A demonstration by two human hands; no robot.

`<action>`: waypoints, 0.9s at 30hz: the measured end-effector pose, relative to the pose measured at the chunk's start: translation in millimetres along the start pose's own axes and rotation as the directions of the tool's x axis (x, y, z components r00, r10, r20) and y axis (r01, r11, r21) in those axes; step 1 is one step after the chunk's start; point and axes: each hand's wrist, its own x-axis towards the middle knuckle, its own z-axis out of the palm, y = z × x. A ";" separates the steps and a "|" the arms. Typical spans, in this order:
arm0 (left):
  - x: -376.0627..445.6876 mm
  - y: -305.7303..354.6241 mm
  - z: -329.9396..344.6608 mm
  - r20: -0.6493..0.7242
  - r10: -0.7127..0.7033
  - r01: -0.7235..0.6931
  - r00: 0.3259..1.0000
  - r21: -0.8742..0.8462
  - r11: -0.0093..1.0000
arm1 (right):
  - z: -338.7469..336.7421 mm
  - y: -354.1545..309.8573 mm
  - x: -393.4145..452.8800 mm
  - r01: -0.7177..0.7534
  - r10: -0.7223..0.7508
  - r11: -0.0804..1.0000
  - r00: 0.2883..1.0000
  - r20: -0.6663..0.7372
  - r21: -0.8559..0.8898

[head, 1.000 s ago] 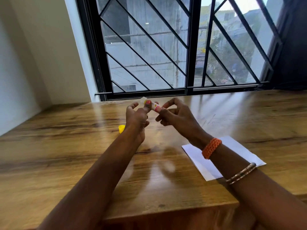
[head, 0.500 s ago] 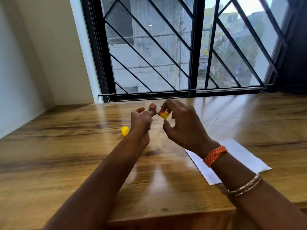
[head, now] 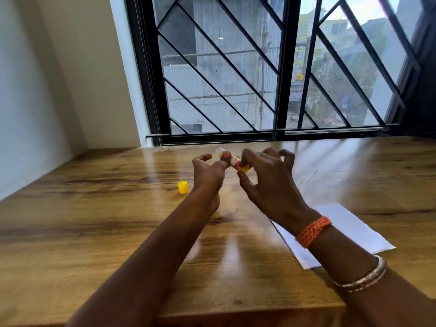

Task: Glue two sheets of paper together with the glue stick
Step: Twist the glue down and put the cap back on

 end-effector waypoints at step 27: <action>-3.9 7.6 -4.5 0.003 0.215 -0.215 0.977 -0.009 0.976 | 1.2 -5.8 5.6 -0.465 0.393 0.526 0.876 0.281 0.713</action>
